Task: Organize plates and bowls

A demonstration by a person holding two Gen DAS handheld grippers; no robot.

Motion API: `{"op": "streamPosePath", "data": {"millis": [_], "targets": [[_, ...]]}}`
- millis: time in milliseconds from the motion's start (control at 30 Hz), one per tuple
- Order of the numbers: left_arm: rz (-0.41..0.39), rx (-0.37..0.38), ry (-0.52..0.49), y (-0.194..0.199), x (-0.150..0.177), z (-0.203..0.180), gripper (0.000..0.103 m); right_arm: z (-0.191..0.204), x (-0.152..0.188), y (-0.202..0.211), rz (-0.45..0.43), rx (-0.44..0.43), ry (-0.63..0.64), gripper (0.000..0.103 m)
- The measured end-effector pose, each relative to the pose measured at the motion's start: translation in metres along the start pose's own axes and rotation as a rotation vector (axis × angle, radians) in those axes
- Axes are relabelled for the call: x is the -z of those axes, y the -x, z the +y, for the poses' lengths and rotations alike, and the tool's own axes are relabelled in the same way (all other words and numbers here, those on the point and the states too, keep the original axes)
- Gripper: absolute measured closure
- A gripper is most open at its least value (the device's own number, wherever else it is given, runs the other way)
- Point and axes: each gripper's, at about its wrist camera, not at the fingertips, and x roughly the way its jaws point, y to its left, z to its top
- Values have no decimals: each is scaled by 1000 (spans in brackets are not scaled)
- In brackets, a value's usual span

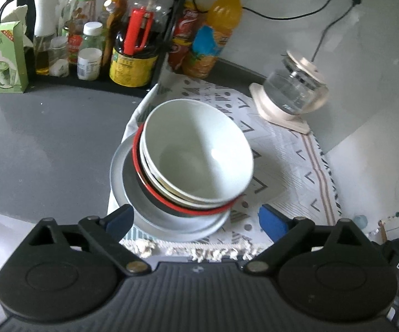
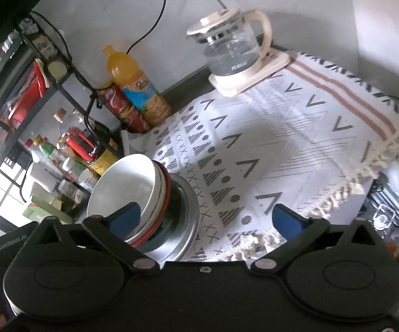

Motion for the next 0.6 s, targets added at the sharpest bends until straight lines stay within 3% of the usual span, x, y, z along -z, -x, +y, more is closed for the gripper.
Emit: {"op": "streamPosePath", "data": {"millis": [167, 600], "targets": [[-7, 21, -20, 17, 13, -7, 2, -2, 11, 24, -33, 20, -3, 0], [-47, 82, -133, 62, 50, -28, 1, -5, 40, 90, -117, 70, 42, 0]]}}
